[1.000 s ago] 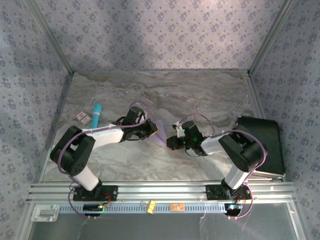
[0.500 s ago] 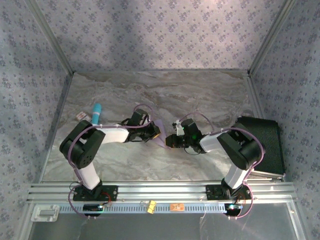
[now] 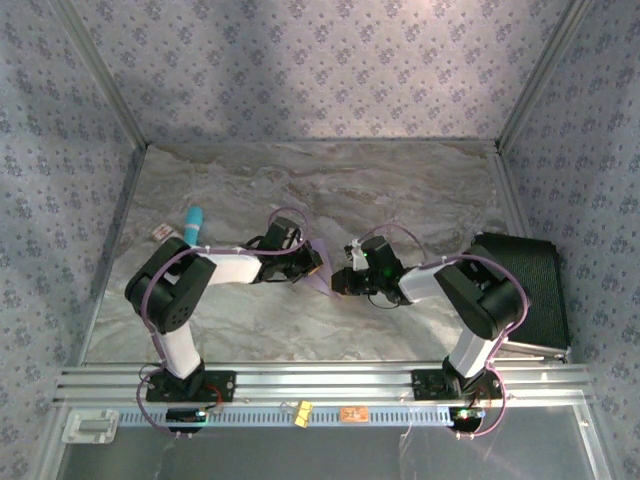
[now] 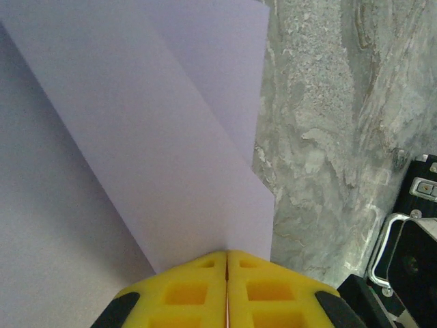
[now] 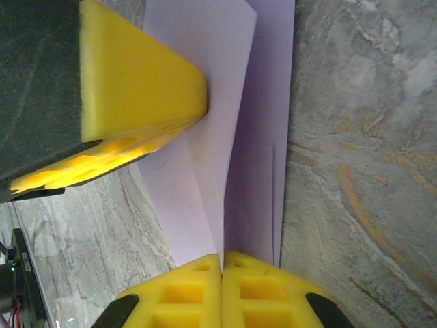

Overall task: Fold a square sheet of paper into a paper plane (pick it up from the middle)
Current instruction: Fourth fold the wing at the center of the table.

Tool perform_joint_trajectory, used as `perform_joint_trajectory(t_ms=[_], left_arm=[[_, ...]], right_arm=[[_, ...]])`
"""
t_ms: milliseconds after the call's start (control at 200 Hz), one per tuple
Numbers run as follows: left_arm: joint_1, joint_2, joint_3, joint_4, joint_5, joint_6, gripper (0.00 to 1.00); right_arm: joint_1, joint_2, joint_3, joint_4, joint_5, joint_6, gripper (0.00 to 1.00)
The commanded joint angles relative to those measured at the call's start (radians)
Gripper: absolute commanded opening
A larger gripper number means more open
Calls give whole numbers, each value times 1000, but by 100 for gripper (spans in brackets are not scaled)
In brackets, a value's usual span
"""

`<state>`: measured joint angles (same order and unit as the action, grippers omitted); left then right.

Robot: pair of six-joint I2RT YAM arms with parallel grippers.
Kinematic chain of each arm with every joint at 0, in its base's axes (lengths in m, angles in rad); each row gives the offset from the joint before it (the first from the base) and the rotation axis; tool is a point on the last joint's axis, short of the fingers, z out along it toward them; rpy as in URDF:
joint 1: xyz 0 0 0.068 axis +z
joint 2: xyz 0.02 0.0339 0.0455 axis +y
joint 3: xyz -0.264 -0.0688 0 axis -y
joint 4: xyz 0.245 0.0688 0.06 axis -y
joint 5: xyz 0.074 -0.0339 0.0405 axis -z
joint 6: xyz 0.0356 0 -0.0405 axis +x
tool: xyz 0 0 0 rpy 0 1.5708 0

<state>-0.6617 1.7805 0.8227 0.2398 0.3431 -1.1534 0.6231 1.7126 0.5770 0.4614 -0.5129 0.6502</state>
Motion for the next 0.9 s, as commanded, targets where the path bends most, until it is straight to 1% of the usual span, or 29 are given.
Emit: perform_joint_trajectory(t_ms=[0, 535, 650, 810, 895], left_arm=[[-6, 21, 25, 1, -18, -3, 8], [-3, 60, 49, -13, -6, 4, 8], [-3, 73, 53, -22, -1, 19, 9], [-5, 101, 64, -78, 7, 62, 8], [-7, 109, 55, -91, 10, 70, 7]], right_arm=[[10, 59, 15, -142, -11, -11, 6], [-7, 66, -14, -127, 10, 7, 5], [-8, 70, -15, -124, 9, 9, 5], [-8, 69, -21, -115, 10, 17, 6], [-11, 58, -19, -121, 6, 17, 8]])
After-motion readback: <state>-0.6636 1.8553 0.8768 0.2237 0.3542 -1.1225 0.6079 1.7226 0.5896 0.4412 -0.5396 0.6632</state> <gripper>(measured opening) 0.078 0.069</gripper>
